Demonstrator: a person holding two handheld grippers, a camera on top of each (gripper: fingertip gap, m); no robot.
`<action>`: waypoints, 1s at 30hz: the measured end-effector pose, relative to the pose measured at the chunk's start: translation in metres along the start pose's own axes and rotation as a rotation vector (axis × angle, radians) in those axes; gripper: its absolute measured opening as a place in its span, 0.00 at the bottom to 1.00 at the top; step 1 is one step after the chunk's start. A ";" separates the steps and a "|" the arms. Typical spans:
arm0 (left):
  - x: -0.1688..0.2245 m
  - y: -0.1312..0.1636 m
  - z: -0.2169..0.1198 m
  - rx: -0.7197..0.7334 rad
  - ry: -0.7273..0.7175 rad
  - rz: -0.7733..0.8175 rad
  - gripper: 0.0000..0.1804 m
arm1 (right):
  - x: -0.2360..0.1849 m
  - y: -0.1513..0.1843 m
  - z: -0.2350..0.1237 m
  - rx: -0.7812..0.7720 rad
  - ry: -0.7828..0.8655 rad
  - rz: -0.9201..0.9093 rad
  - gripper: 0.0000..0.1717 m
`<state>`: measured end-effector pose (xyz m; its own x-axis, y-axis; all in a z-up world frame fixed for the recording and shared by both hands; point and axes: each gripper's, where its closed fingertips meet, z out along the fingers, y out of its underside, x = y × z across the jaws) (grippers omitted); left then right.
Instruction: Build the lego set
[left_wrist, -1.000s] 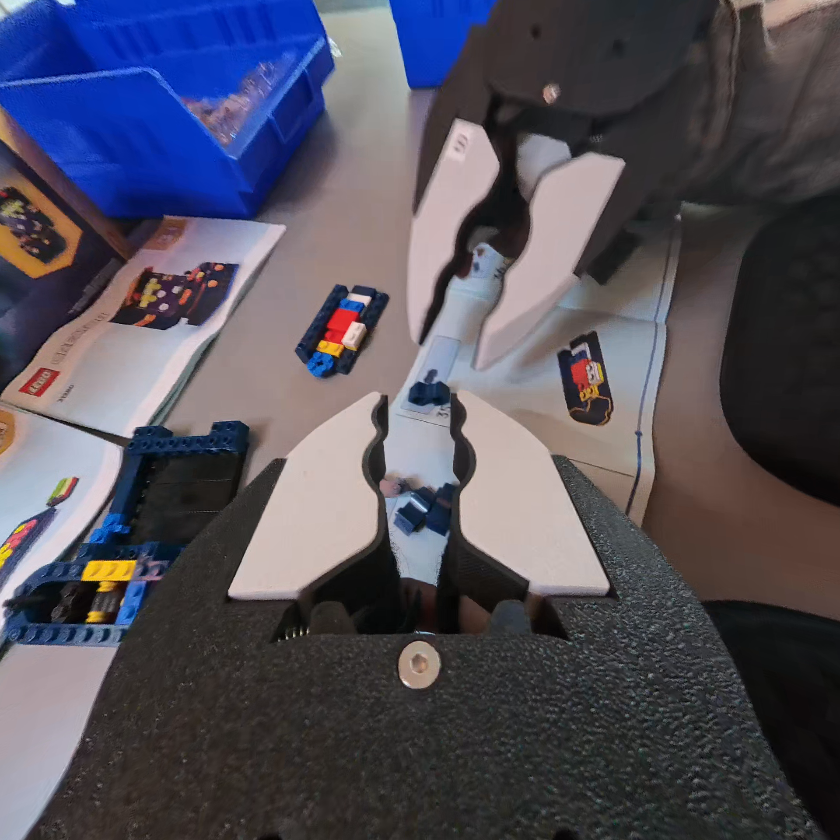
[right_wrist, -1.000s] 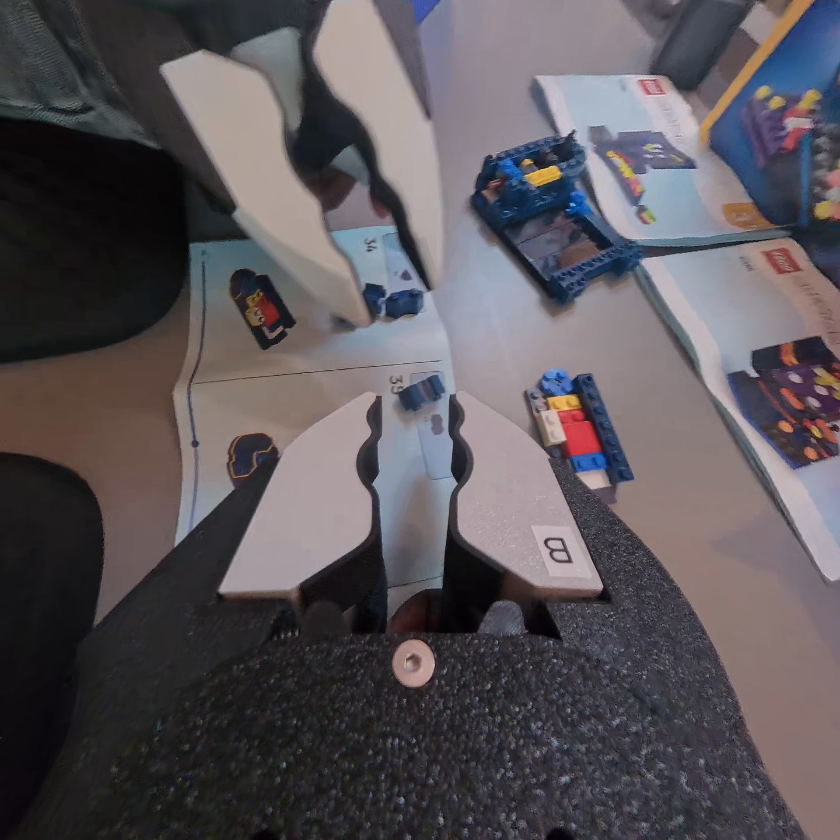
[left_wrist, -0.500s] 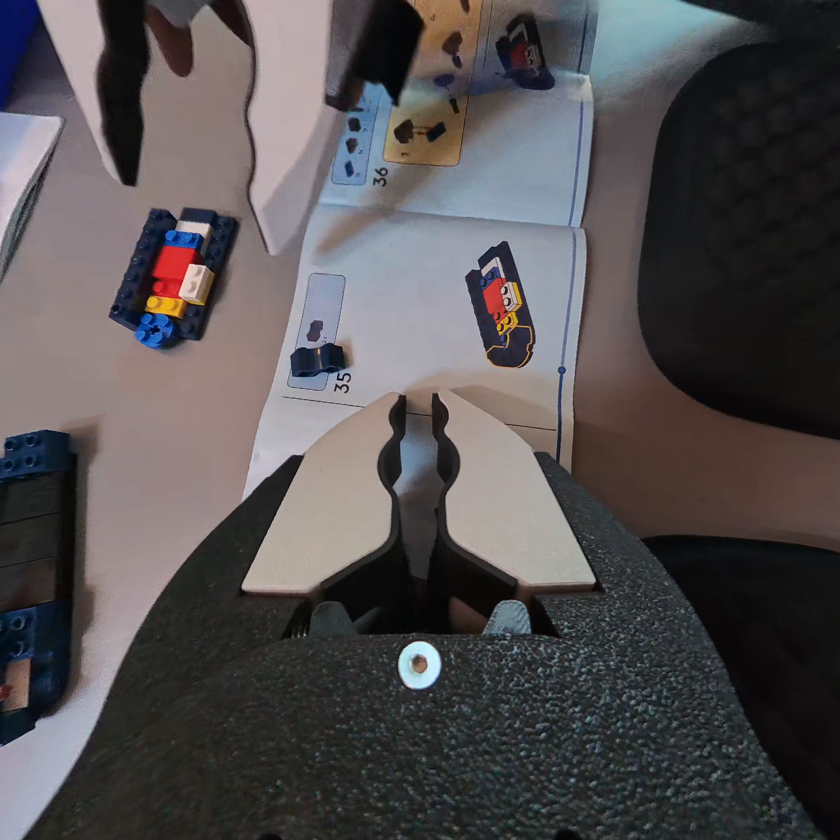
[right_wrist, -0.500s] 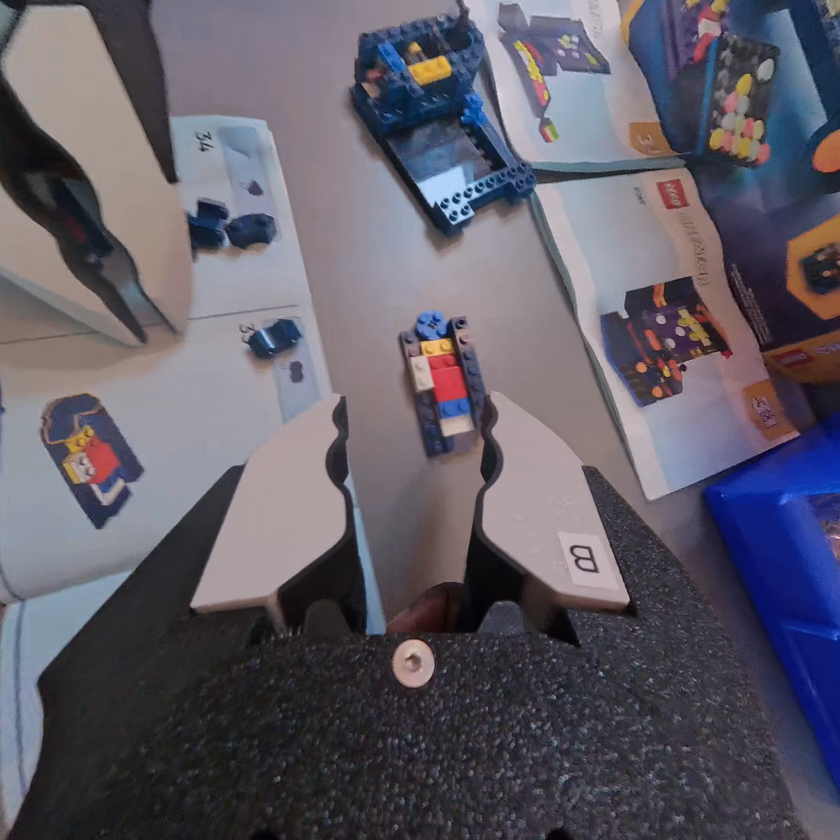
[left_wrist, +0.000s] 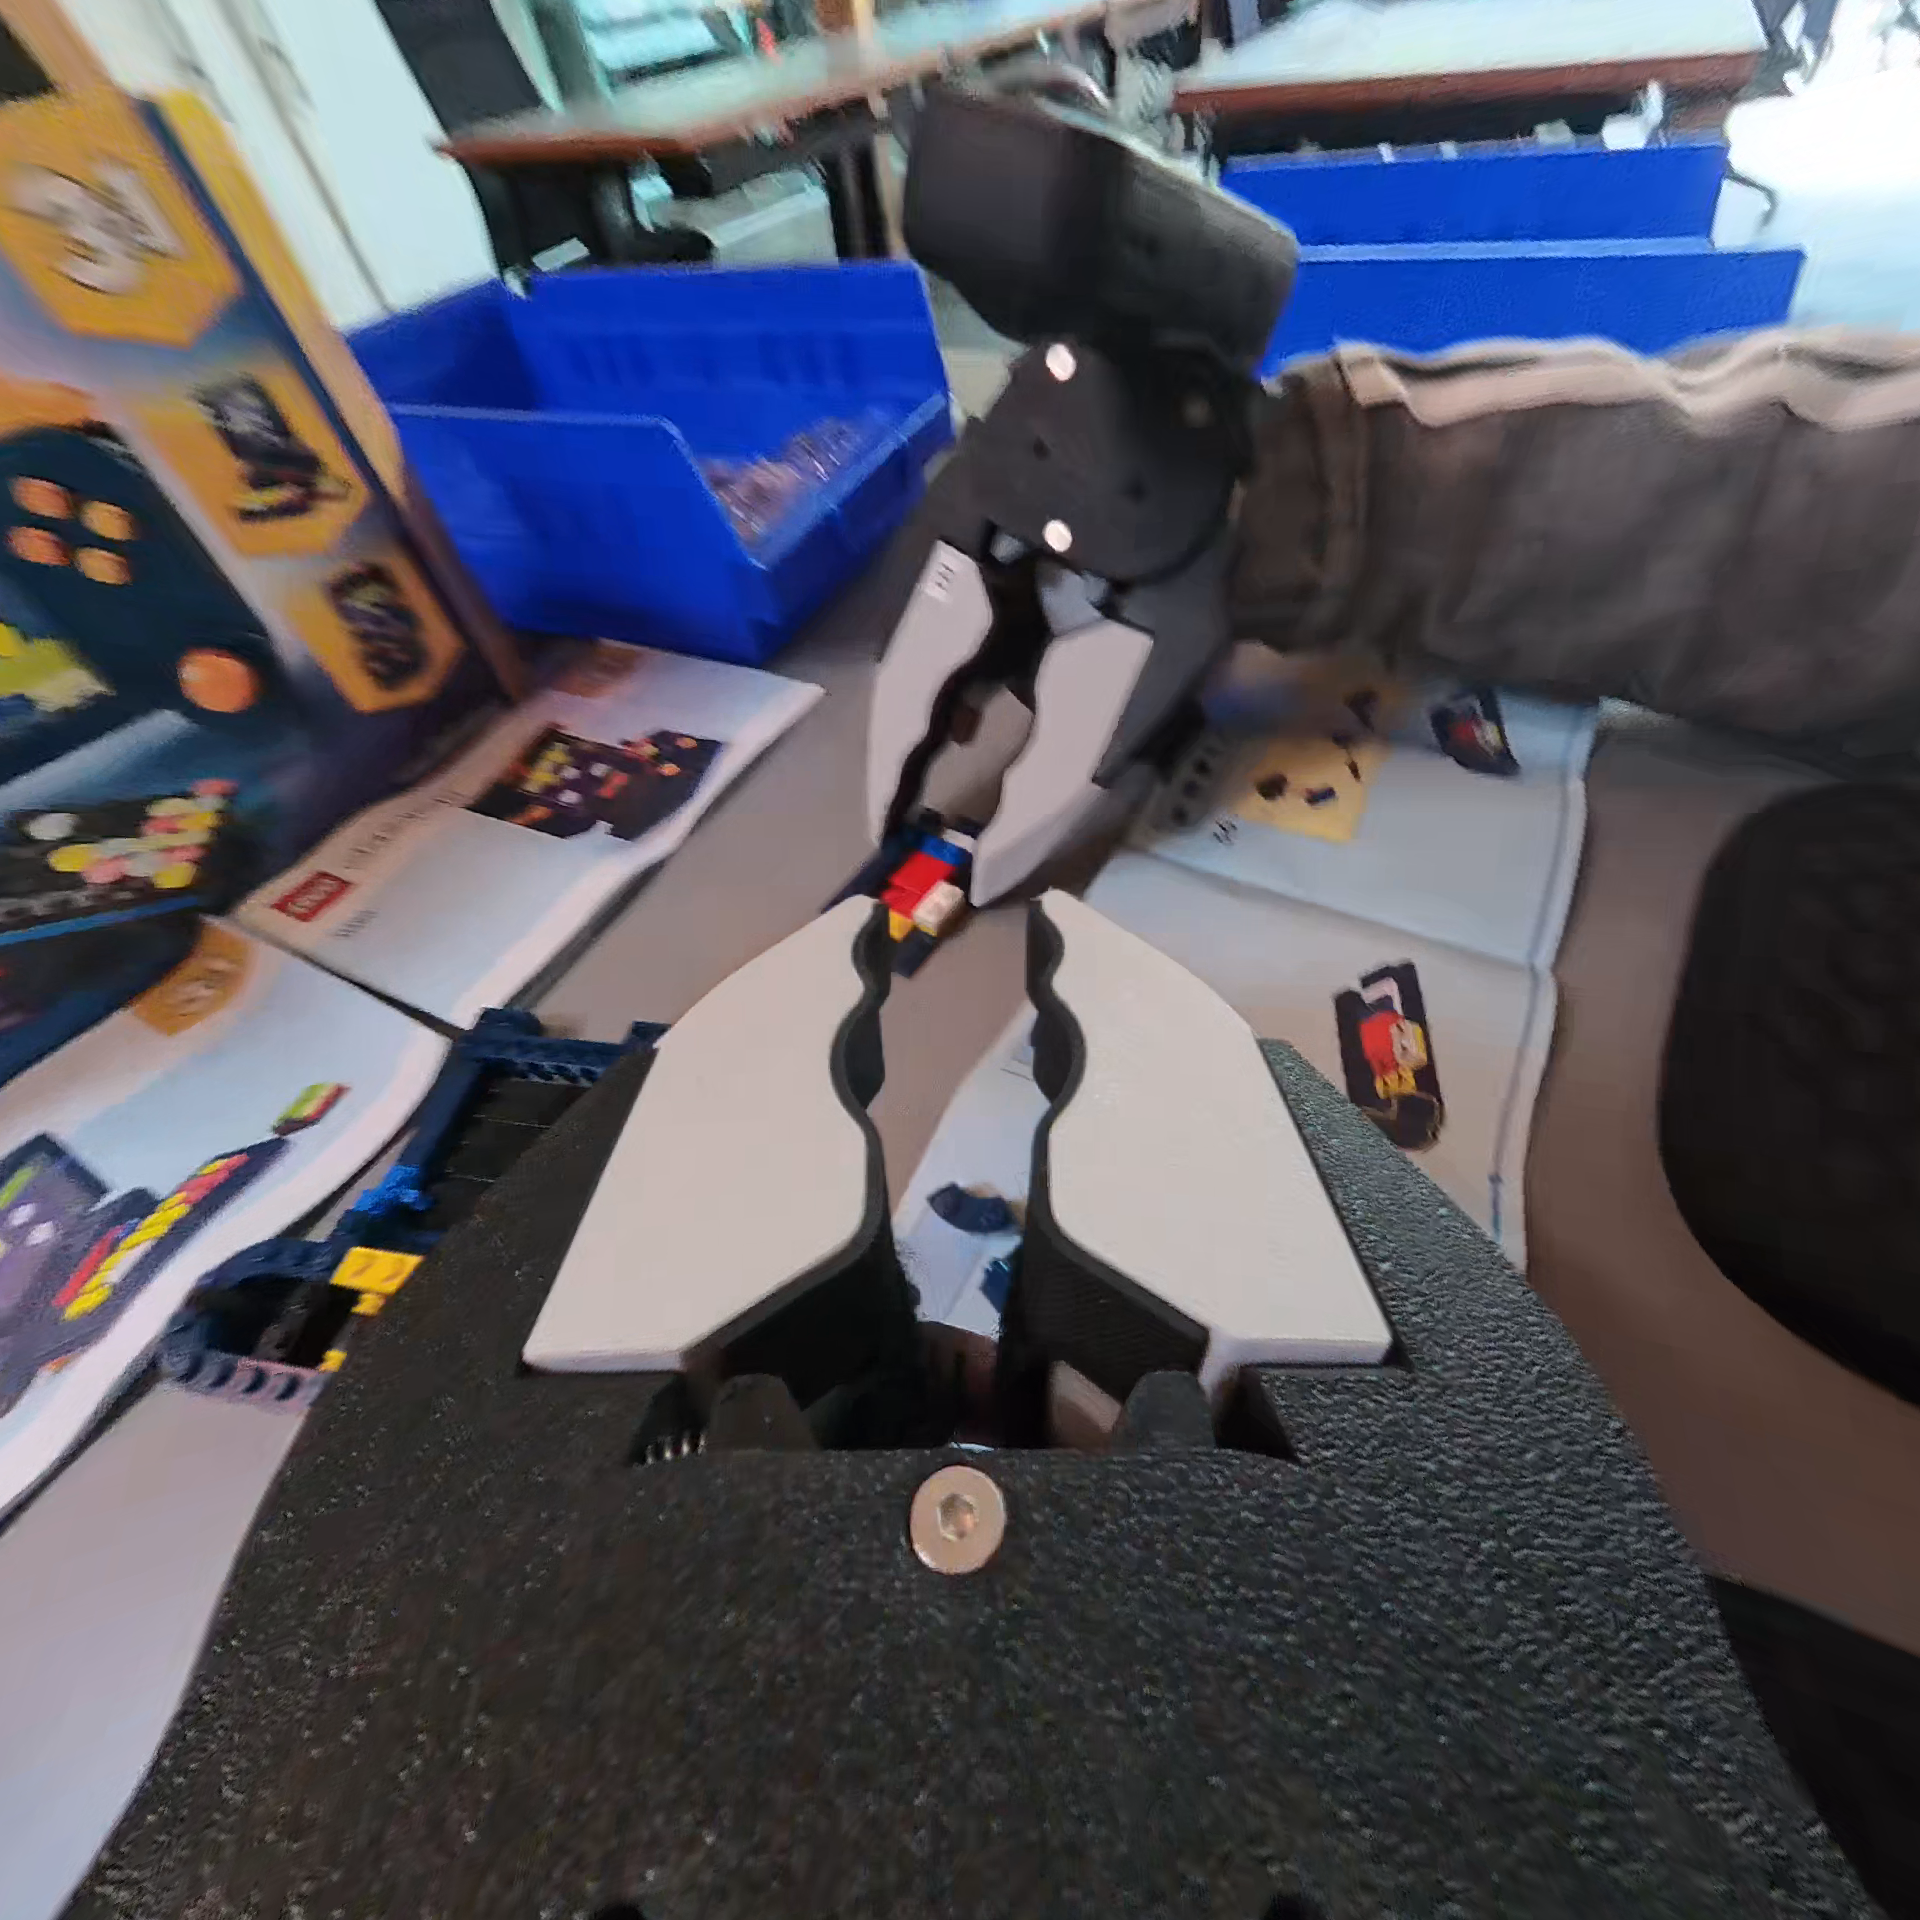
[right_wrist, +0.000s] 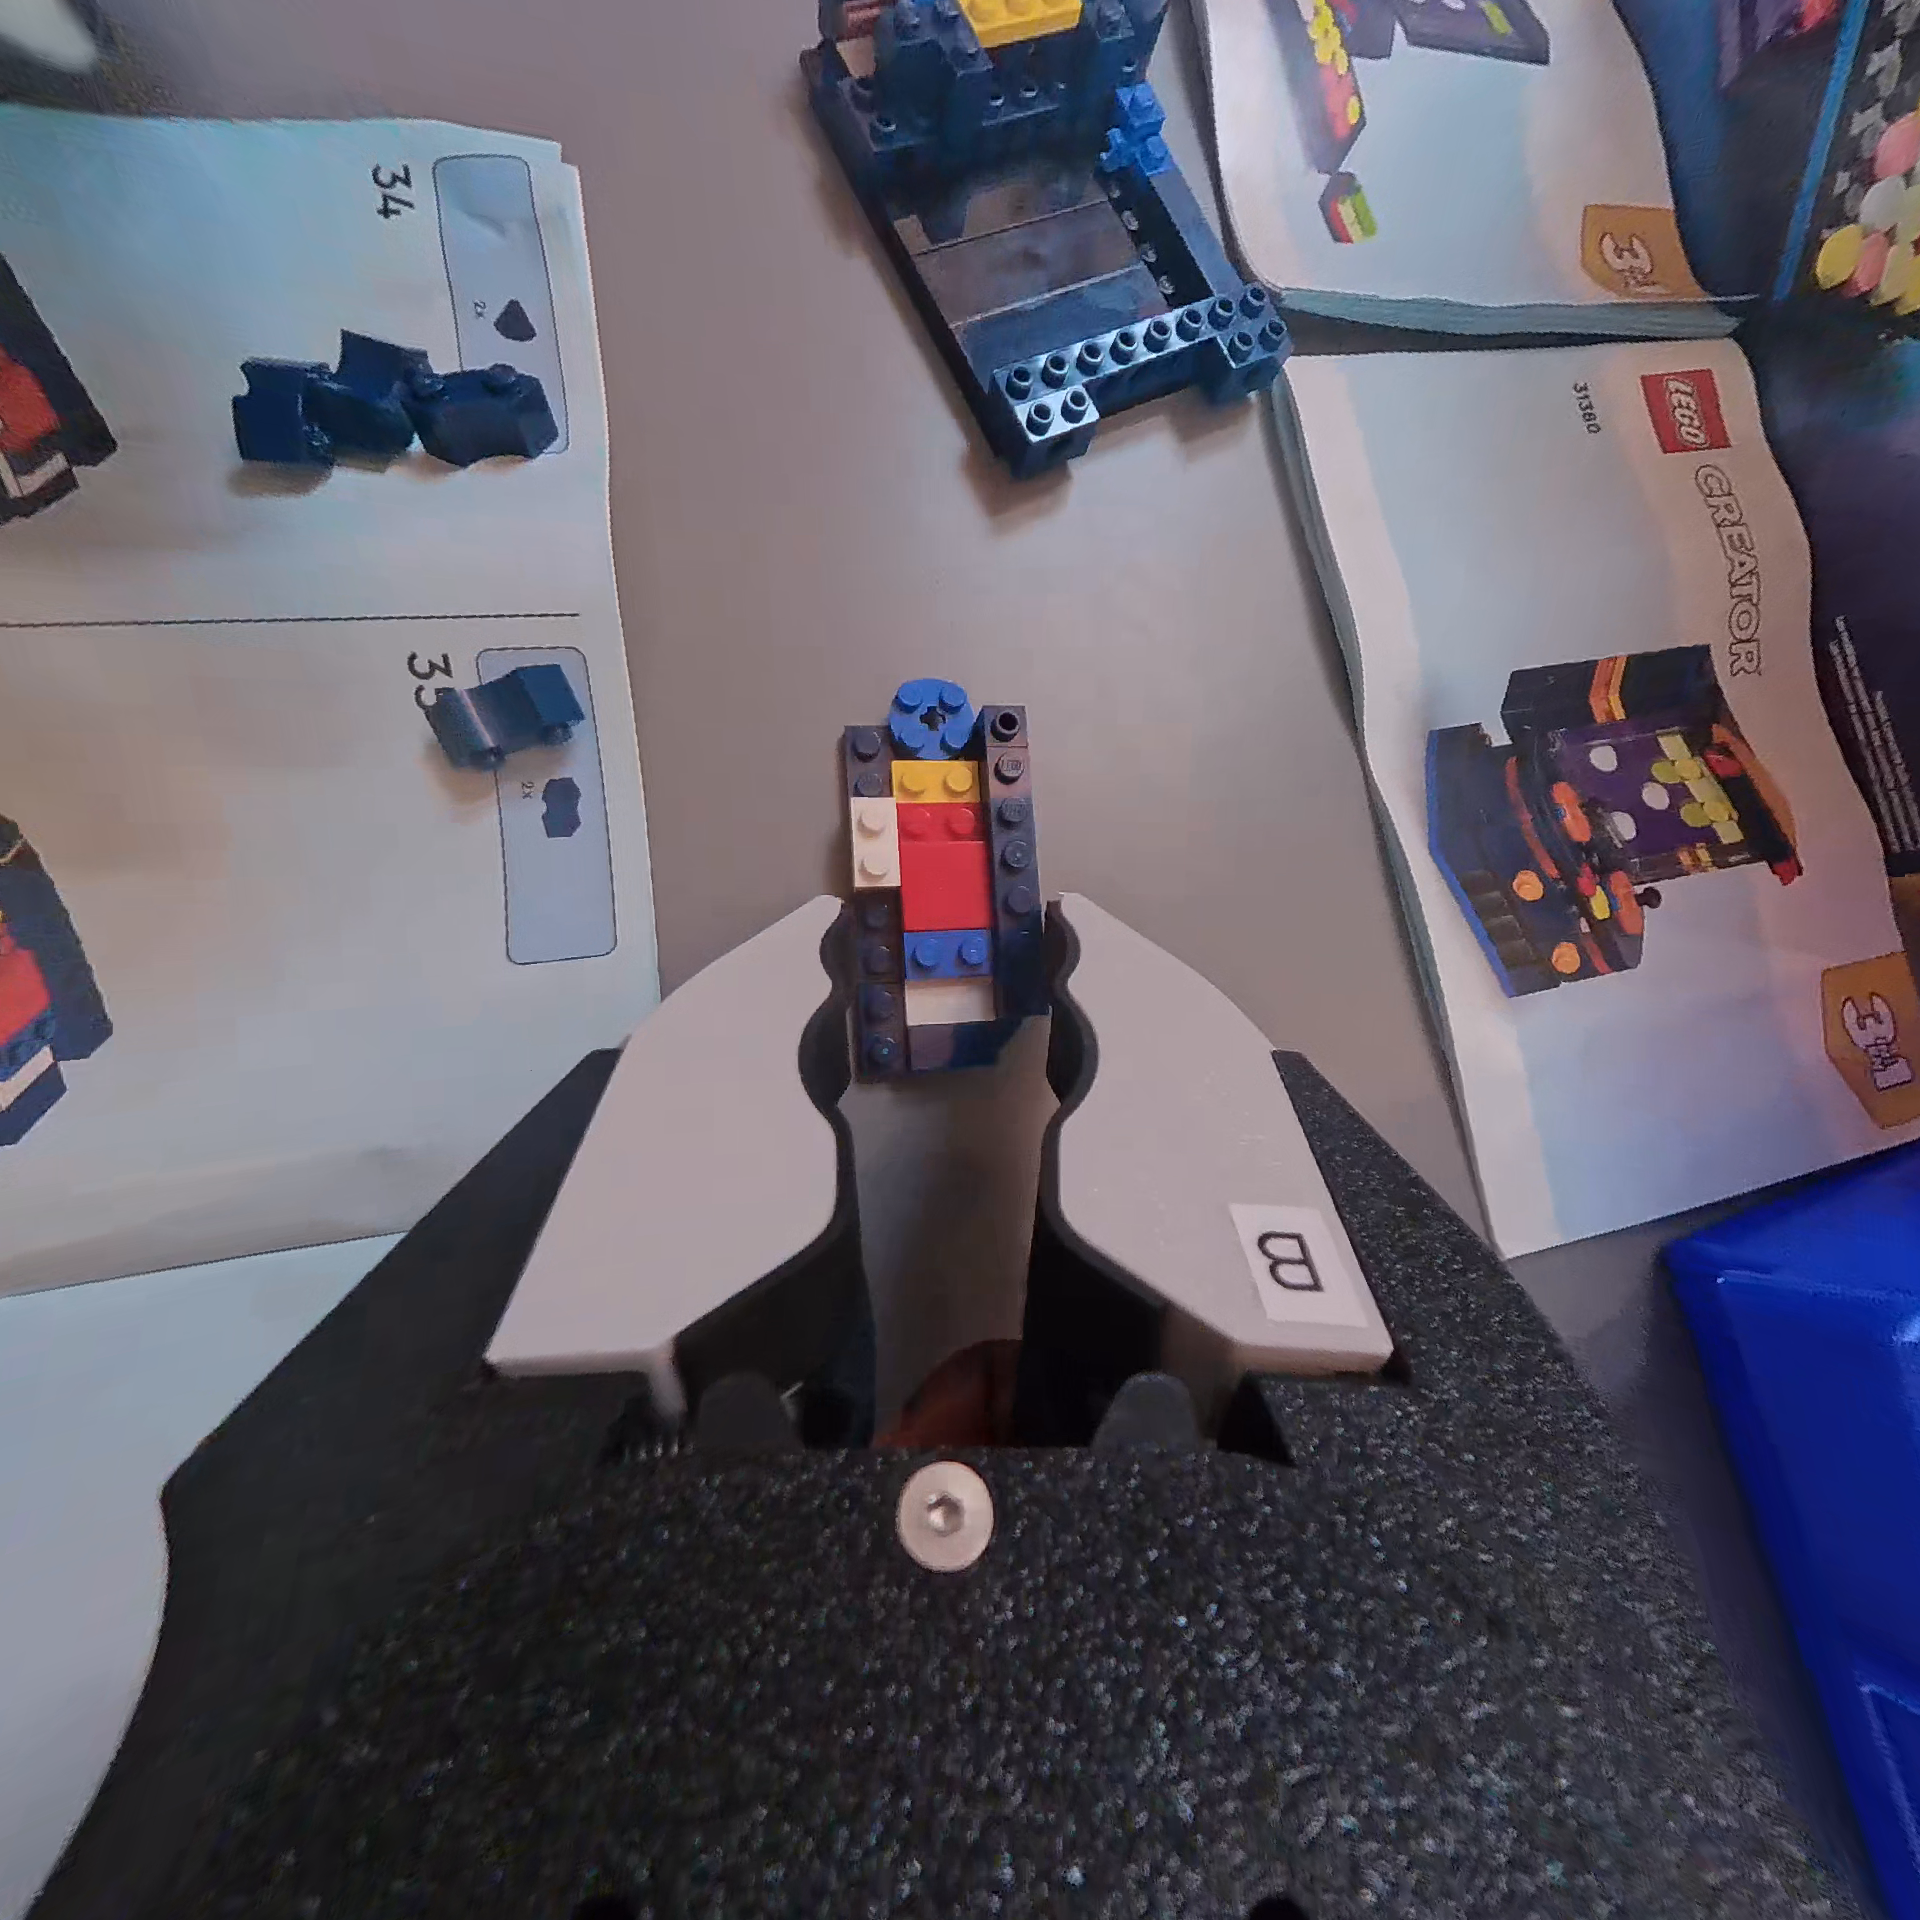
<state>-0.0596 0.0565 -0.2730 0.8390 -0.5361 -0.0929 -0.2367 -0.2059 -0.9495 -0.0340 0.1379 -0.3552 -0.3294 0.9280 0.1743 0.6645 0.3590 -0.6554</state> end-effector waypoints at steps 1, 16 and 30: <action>-0.004 -0.004 -0.002 0.032 -0.024 -0.012 0.15 | -0.001 0.000 -0.001 0.009 -0.002 0.007 0.20; -0.015 0.013 0.003 0.007 -0.021 -0.118 0.14 | -0.071 -0.052 -0.005 0.203 -0.115 0.010 0.22; 0.007 0.084 -0.006 -0.494 0.128 0.123 0.22 | -0.073 -0.031 0.010 0.070 -0.123 0.023 0.13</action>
<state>-0.0763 0.0305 -0.3522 0.7313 -0.6700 -0.1279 -0.5583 -0.4802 -0.6765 -0.0372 0.0584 -0.3551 -0.3972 0.9151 0.0697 0.6256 0.3255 -0.7090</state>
